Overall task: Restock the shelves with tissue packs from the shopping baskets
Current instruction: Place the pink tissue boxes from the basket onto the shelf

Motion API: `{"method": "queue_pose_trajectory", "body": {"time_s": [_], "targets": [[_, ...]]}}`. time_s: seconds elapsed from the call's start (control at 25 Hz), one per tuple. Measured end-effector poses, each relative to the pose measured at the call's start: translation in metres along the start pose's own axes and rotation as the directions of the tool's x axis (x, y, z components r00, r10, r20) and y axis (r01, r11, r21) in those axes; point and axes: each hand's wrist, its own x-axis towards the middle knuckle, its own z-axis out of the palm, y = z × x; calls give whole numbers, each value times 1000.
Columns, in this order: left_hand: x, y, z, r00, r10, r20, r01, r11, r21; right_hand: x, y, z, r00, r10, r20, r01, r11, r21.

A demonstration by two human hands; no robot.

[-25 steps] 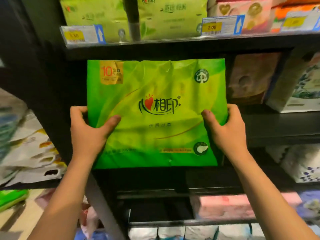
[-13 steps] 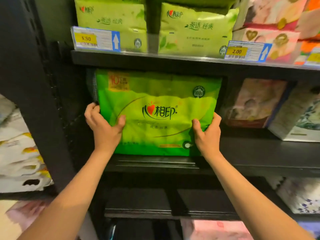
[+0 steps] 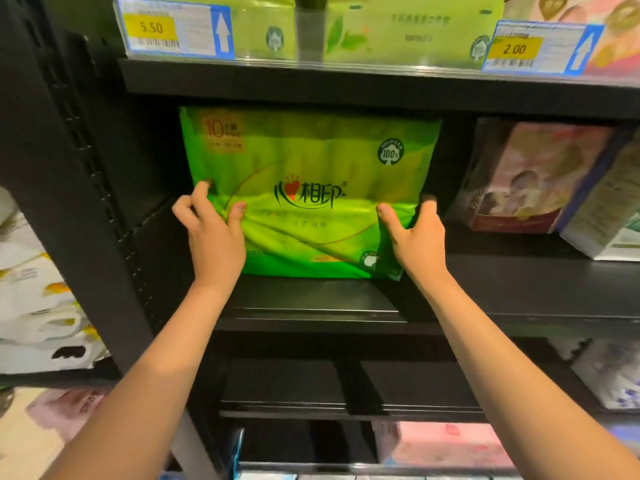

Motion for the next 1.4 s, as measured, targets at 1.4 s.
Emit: {"method": "queue_pose_trajectory", "body": {"time_s": [1.4], "targets": [[-318,250,56,556,376,741,-609,791,56,-295,144,-390,987,148,-66,-143,605,-783]]}}
